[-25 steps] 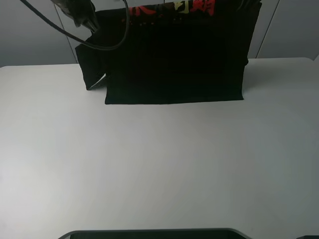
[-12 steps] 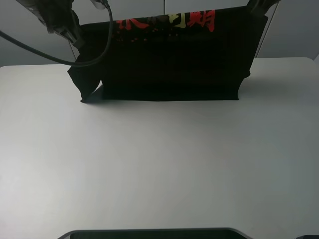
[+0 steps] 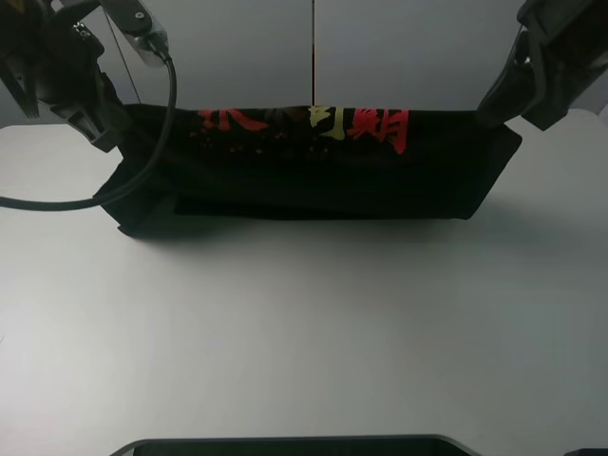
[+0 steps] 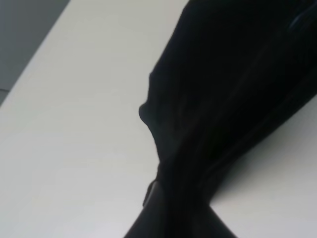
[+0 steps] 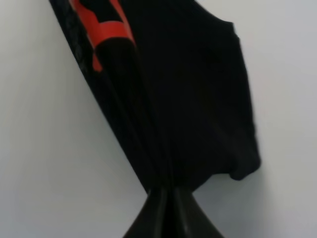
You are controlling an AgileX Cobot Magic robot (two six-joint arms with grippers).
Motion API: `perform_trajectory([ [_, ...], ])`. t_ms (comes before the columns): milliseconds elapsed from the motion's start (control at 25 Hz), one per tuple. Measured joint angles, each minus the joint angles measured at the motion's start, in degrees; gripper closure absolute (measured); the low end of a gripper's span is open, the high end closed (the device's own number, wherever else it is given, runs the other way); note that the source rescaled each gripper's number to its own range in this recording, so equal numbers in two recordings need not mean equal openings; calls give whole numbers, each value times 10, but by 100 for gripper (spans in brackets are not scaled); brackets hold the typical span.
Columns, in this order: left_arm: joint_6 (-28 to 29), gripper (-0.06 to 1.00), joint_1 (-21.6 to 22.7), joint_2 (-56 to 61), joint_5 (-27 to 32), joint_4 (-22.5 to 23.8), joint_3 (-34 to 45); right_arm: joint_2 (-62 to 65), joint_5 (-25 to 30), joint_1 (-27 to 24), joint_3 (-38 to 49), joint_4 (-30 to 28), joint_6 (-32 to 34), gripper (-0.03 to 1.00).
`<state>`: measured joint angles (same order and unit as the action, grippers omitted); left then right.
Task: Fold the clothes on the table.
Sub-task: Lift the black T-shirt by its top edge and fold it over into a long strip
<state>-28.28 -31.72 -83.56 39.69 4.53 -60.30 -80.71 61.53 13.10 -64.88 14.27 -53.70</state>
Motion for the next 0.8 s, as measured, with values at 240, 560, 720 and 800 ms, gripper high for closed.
perform_trajectory([
  [240,-3,94,-36,16,44,-40,40,44,39,0,80,30,-9,97],
  [560,-3,94,-47,19,54,-93,69,64,41,0,161,64,-25,97],
  [720,11,94,-47,19,33,-96,111,64,10,0,172,76,-25,97],
  [800,29,94,-47,19,10,-96,118,64,-15,0,172,76,-21,97],
])
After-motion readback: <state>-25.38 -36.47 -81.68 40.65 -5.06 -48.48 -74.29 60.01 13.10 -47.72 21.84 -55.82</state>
